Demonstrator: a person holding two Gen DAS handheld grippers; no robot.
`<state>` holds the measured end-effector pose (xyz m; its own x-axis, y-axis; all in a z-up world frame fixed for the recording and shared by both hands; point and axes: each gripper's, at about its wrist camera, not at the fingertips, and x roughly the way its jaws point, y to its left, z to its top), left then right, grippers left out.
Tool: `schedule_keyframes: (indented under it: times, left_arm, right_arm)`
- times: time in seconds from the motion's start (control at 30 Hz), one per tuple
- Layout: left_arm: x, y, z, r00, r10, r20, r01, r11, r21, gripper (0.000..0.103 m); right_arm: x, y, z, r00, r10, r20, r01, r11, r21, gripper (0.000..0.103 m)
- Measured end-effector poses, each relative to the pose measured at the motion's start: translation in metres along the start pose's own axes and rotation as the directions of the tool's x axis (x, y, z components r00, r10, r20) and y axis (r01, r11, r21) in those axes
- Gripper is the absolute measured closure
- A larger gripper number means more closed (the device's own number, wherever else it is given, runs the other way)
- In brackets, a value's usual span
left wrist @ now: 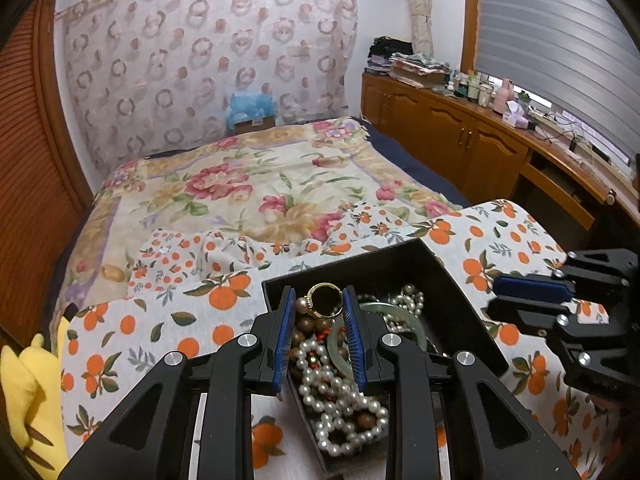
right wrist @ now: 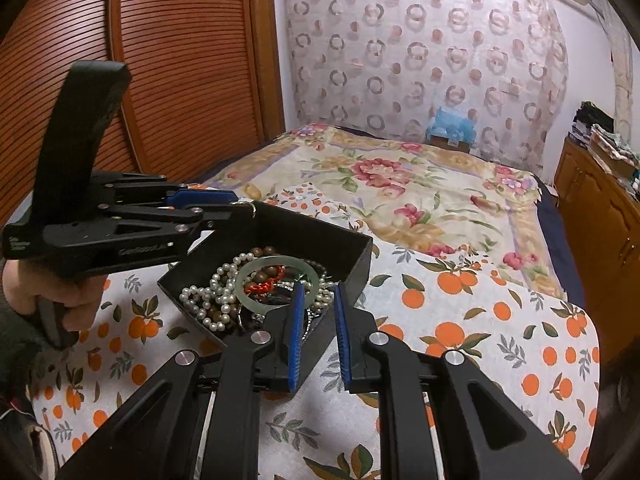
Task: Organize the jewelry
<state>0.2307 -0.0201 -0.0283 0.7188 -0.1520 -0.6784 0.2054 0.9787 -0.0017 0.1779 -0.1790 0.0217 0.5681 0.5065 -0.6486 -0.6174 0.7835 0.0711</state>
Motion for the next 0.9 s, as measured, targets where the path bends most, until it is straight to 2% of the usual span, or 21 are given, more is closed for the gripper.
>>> schedule_keyframes:
  times: [0.13, 0.2, 0.27, 0.43, 0.53, 0.7, 0.77, 0.9]
  left_arm:
    - [0.004, 0.000, 0.001, 1.000, 0.002, -0.008, -0.002, 1.000, -0.006, 0.080]
    - [0.005, 0.000, 0.000, 1.000, 0.004, -0.013, -0.004, 1.000, -0.010, 0.077]
    - [0.004, 0.001, -0.001, 1.000, 0.007, -0.015, -0.007, 1.000, -0.012, 0.068]
    - [-0.003, 0.002, -0.008, 1.000, 0.007, -0.012, -0.007, 1.000, -0.026, 0.067]
    - [-0.010, 0.001, -0.014, 1.000, 0.009, -0.006, -0.009, 0.999, -0.033, 0.059]
    - [-0.024, -0.001, -0.026, 1.000, 0.008, 0.000, -0.008, 0.999, -0.047, 0.057]
    - [-0.032, -0.002, -0.030, 1.000, 0.019, 0.006, -0.019, 0.999, -0.048, 0.045]
    - [-0.048, -0.005, -0.039, 0.999, 0.039, 0.023, -0.037, 0.998, -0.054, 0.032]
  right_arm:
    - [-0.001, 0.000, 0.000, 1.000, -0.001, 0.001, 0.001, 1.000, 0.001, 0.086]
    - [-0.001, 0.000, -0.002, 1.000, -0.003, 0.001, 0.003, 1.000, 0.002, 0.086]
    - [-0.002, -0.001, -0.003, 1.000, -0.008, 0.001, 0.008, 1.000, 0.006, 0.086]
    - [-0.005, -0.004, -0.008, 1.000, -0.023, 0.003, 0.023, 0.999, 0.026, 0.086]
    - [-0.009, -0.004, -0.011, 0.999, -0.033, 0.010, 0.032, 0.999, 0.040, 0.086]
    - [-0.018, -0.002, -0.017, 0.998, -0.061, 0.022, 0.059, 0.996, 0.066, 0.085]
    - [-0.022, -0.001, -0.020, 0.997, -0.072, 0.028, 0.070, 0.994, 0.078, 0.078]
    - [-0.034, 0.001, -0.024, 0.995, -0.091, 0.044, 0.086, 0.991, 0.101, 0.072]
